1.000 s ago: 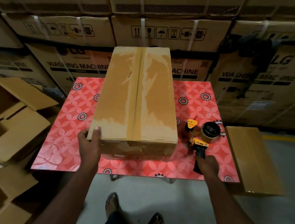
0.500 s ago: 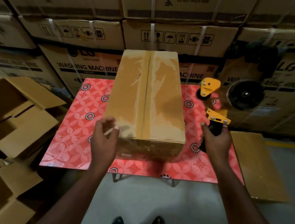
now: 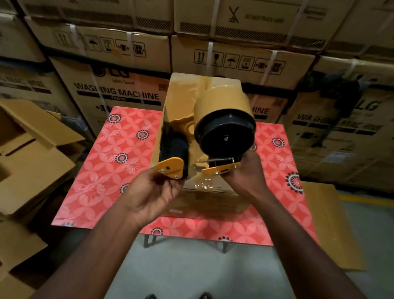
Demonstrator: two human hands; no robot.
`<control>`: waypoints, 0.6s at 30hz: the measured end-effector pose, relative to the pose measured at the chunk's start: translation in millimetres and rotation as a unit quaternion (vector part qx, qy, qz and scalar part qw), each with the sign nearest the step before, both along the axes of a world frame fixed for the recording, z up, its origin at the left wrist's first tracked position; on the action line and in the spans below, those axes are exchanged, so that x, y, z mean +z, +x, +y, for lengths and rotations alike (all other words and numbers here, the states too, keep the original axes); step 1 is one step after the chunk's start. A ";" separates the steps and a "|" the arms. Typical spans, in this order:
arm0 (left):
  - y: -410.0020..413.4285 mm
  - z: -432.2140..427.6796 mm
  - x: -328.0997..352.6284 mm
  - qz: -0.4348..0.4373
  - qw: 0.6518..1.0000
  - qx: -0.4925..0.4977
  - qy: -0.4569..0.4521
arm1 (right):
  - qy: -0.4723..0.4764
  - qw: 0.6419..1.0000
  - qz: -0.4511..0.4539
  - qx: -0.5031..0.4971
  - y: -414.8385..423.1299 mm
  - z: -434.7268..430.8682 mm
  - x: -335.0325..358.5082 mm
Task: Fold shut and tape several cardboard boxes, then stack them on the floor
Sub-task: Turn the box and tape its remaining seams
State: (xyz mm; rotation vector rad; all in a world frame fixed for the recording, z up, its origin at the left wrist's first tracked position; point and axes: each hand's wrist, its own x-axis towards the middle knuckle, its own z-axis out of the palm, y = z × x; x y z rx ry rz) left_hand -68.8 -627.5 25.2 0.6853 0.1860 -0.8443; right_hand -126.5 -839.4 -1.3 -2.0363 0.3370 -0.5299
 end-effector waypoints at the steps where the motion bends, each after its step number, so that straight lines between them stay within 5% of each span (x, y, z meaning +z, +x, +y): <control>1: 0.9 10.9 -3.6 -0.007 1.000 -0.010 0.005 | -0.002 1.000 0.010 0.005 1.4 3.4 -3.0; 5: 8.7 46.9 -22.5 0.004 0.998 -0.062 -0.031 | -0.040 0.998 0.040 0.019 4.2 11.8 -8.6; 11: 3.9 46.2 -41.6 -0.049 0.974 -0.007 0.220 | -0.111 0.990 0.078 0.035 6.4 25.3 -15.1; 18: 20.3 56.0 -54.4 -0.216 0.900 -0.005 0.378 | -0.212 0.968 0.130 0.033 10.3 24.2 -23.3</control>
